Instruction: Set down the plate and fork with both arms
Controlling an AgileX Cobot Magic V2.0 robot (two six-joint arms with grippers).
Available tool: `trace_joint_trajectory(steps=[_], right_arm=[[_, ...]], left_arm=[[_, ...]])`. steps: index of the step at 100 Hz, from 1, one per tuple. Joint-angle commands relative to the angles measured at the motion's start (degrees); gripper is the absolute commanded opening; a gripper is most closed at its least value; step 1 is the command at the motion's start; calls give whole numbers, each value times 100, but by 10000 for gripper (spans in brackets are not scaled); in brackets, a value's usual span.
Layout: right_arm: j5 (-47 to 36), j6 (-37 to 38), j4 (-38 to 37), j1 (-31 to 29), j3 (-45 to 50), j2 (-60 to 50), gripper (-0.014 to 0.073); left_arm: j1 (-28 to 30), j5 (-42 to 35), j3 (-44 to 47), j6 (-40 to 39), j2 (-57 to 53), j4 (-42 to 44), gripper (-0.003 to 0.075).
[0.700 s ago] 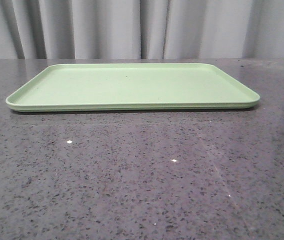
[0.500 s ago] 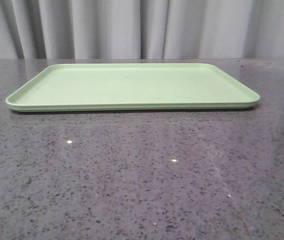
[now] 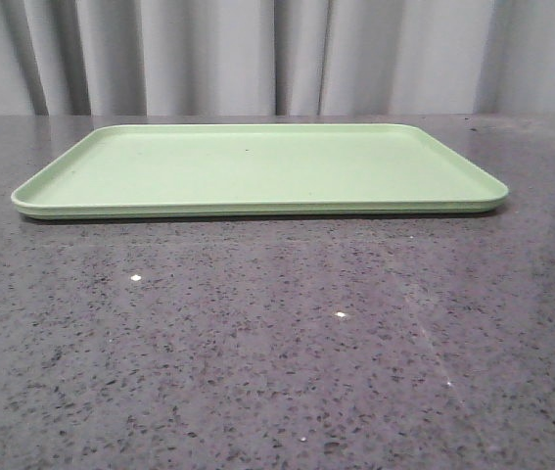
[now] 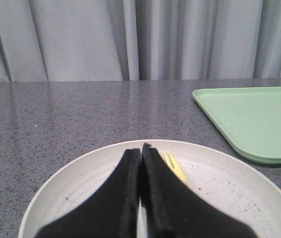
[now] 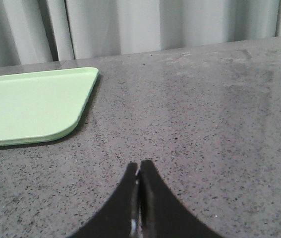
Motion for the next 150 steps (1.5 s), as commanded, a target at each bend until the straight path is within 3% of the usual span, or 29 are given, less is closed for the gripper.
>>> trace_joint_trajectory(steps=[1,17,41,88,124,135,144,150], right_arm=[[-442,-69,-15,-41,-35,-141,-66],[-762,-69,-15,-41,-62,-141,-66],[-419,-69,-15,-41,-610,-82,-66],[1628,-69,-10,-41,-3247,1656,-66],[3043,-69,21,-41,-4505,3349,-66],[3085,-69,75,-41,-4512,3548,-66],[3077,-69,149,-41,-4512,3573,-51],[3063,-69,160,-41,-4512,3567,6]], left_arm=[[15,-592,71,-34,-181,-66,-20],[-8,-589,-208,-34,-181,-243,-21],[-8,244,-1143,-34,-82,-252,-21],[-8,2011,-3508,-34,1488,-312,-21],[-8,2099,-4182,-34,3053,-335,-14],[-8,2112,-4182,-34,3245,-339,81],[-8,2120,-4182,-34,3319,-339,240],[-8,2120,-4182,-34,3332,-339,356]])
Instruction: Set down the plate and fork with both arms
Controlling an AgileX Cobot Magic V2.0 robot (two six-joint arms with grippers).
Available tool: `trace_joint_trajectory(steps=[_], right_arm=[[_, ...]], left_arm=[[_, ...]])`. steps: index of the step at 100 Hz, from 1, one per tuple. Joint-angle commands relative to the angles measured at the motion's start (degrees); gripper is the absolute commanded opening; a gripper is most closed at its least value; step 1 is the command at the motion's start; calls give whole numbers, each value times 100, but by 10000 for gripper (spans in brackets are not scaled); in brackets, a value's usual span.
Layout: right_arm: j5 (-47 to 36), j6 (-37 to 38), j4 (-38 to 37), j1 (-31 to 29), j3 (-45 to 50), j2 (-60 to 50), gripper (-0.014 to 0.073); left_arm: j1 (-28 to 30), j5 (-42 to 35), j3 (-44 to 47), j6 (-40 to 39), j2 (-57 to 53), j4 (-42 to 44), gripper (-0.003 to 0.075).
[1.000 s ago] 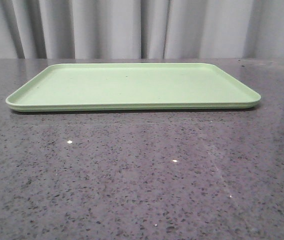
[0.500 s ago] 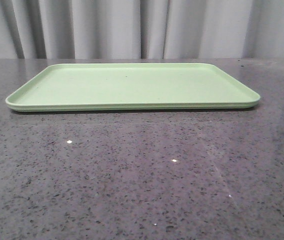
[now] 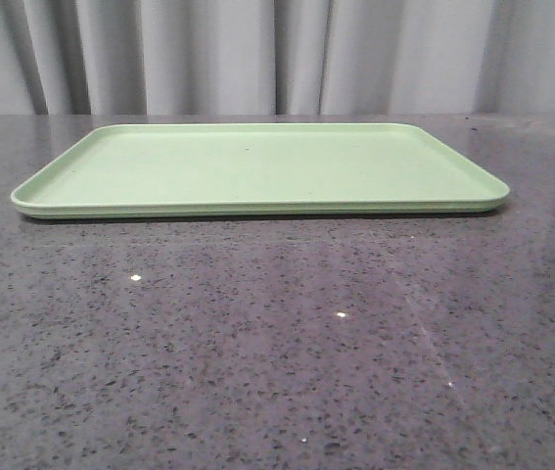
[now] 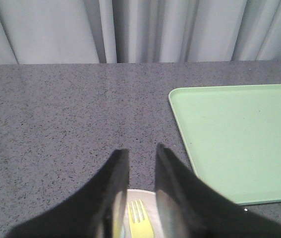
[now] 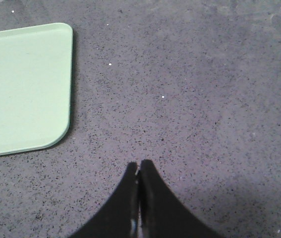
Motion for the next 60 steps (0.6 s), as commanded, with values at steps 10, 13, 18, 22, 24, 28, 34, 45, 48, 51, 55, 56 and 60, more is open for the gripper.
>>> trace_joint_trajectory(steps=[10,13,18,22,24,28,34,45,48,51,55,56,60], right_arm=[[-375,-69,17,-41,-209,40,178],[-375,-69,30,-41,-209,40,253],[-375,-69,49,-41,-209,40,353],[-375,-69,61,-41,-209,40,413],[-375,-69,61,-41,-209,40,442],[-375,-69,61,-41,-209,40,477],[-415,-69,61,-41,-209,40,484],[-483,-61,72,-41,-197,40,484],[-460,-56,118,-41,-197,40,484],[-416,-56,157,-41,-197,40,484],[-405,-56,182,-41,-197,40,484],[-405,-56,182,-41,-197,40,484],[-411,-56,182,-41,-197,40,484]], left_arm=[[-8,-371,-213,-34,71,-100,465],[-8,-381,-213,-34,71,-100,475],[-8,-381,-213,-34,71,-100,477],[-8,-381,-213,-34,71,-100,476],[-8,-381,-213,-34,71,-100,476],[-8,-389,-213,-34,71,-100,476],[-8,-403,-202,-34,71,-100,475],[-8,-448,-202,-34,71,-110,473],[-8,-452,-202,-34,71,-110,472],[-8,-452,-202,-34,71,-110,471],[-8,-452,-202,-34,71,-110,471],[-8,-452,-202,-34,71,-110,471],[-8,-371,-202,-34,71,-110,471]])
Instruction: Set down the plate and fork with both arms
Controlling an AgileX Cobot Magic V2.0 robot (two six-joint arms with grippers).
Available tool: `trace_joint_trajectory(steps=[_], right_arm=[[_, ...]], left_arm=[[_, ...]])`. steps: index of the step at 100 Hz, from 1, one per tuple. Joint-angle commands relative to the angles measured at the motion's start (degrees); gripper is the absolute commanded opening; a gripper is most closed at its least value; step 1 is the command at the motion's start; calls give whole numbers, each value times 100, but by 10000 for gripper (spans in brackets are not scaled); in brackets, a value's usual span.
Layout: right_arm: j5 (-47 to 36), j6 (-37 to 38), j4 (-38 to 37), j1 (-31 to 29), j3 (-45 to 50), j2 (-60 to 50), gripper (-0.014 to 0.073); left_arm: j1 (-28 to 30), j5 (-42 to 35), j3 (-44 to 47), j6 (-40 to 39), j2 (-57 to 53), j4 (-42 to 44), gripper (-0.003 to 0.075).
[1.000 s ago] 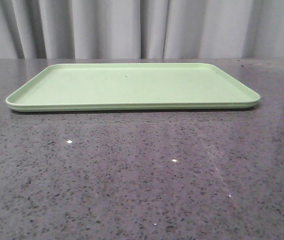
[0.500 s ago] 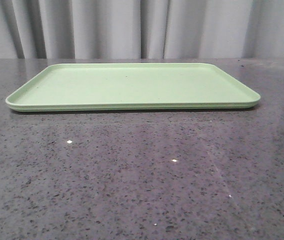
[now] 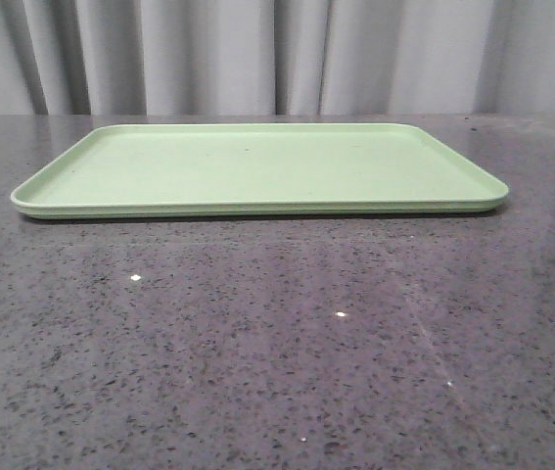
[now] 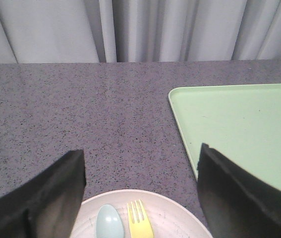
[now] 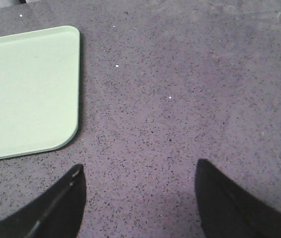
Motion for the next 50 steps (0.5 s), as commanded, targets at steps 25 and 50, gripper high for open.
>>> trace_joint_trajectory(steps=[25,50], right_arm=[[-390,-56,5,-41,-175,40,484],[-359,-56,5,-41,-175,40,484]], left_arm=[[137,634,-193,-393,44,489,470],[626,1235,-193,-1346,68,1745,471]])
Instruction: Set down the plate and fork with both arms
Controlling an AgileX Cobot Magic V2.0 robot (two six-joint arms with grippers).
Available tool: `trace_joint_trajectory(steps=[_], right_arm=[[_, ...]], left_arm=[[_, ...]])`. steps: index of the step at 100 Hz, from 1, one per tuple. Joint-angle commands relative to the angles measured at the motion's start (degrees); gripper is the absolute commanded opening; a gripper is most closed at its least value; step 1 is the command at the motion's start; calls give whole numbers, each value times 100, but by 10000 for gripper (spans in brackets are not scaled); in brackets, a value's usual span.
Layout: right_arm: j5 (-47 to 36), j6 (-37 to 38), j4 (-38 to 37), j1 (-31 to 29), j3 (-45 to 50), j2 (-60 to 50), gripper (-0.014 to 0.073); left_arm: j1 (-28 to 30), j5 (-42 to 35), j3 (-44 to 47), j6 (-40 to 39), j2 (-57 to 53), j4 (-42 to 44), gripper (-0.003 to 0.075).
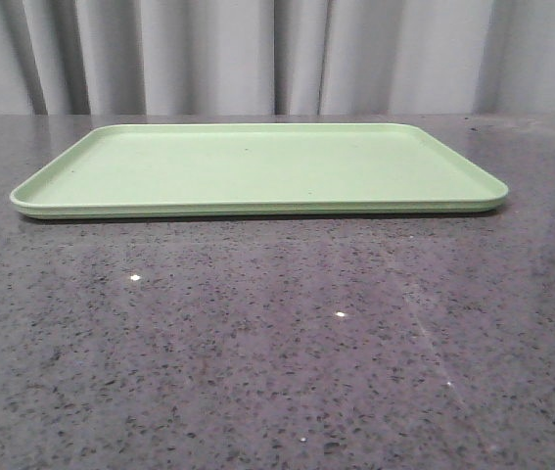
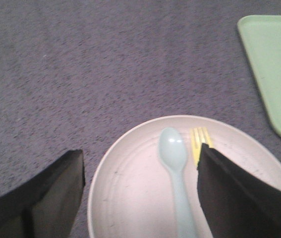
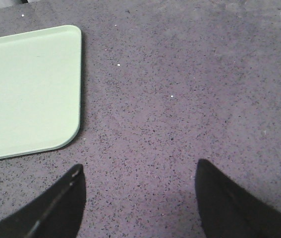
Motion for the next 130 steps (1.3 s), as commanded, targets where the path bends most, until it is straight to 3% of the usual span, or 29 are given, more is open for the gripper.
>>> trace_joint_trajectory(steps=[1,62,130], right_arm=[[-370,-56,-26,-41,-175,40,484],[-113,-56,-26,-41,-175,40,484],[-85,-56,-26,-41,-175,40,484]], left_arm=[[99,-172,-193,-198,66,248,471],[113,-58,-193,-396,2048,571,456],[513,-108,-193,-430,2511,537,454]])
